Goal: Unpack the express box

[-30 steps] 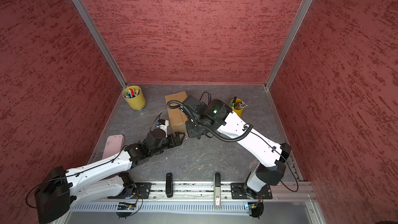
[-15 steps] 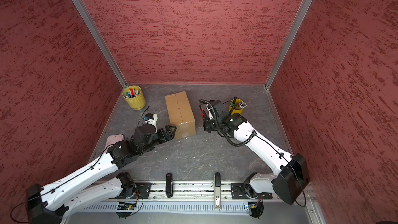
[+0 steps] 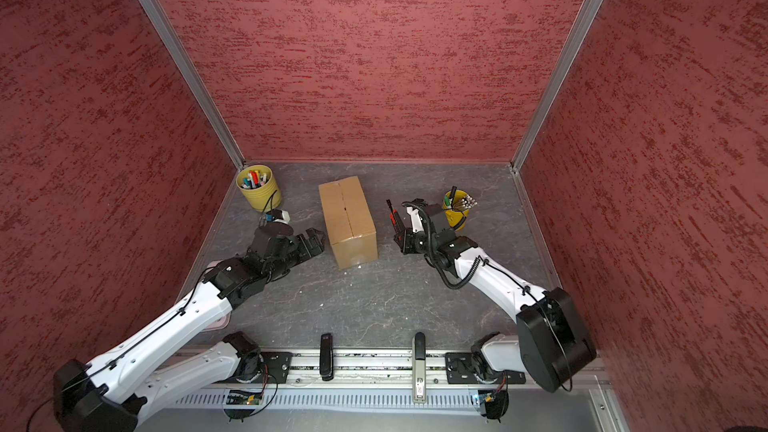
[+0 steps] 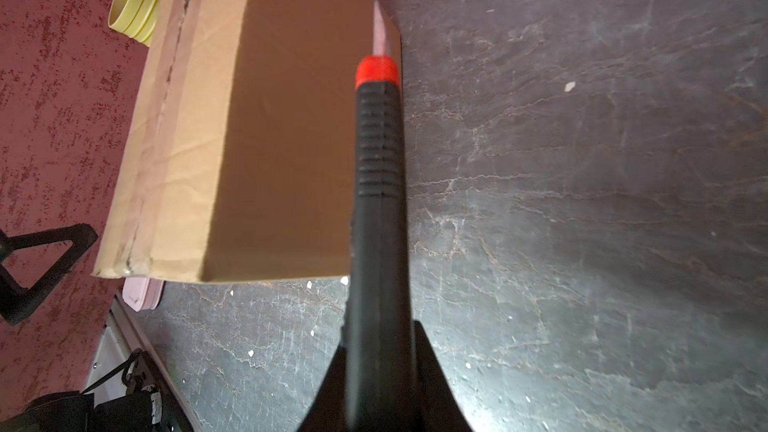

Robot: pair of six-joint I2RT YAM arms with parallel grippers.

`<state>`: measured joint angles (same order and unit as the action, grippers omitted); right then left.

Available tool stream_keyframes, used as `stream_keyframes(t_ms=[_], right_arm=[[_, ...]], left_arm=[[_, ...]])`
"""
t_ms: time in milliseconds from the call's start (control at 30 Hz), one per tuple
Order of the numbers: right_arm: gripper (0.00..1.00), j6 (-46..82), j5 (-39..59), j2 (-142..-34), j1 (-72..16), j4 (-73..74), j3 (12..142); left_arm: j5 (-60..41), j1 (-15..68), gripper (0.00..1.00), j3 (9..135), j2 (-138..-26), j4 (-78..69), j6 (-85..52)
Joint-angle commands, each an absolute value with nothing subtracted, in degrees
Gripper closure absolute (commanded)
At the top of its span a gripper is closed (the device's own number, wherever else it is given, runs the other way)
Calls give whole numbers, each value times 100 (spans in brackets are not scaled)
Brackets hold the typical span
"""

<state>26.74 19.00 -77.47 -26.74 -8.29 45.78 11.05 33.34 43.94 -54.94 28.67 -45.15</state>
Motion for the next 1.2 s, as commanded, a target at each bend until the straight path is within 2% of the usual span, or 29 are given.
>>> stream_keyframes(t_ms=[0,467,867,1167], right_arm=[[100,2672,2381,-7925,-2539,-18,4457],[96,2819,2924,-8878,-2329,659,4045],[83,2768,2344,-9018,-2309,142,3944],[77,2845,2162,-9003,-2306,-9,3784]], left_arm=[[800,3196,0,4589,-5744,2506,-4311],[547,2964,0,4800,-6253,2249,-4179],[446,2874,0,4643,-6205,2172,-4201],[414,2815,0,4477,-6069,2110,-4213]])
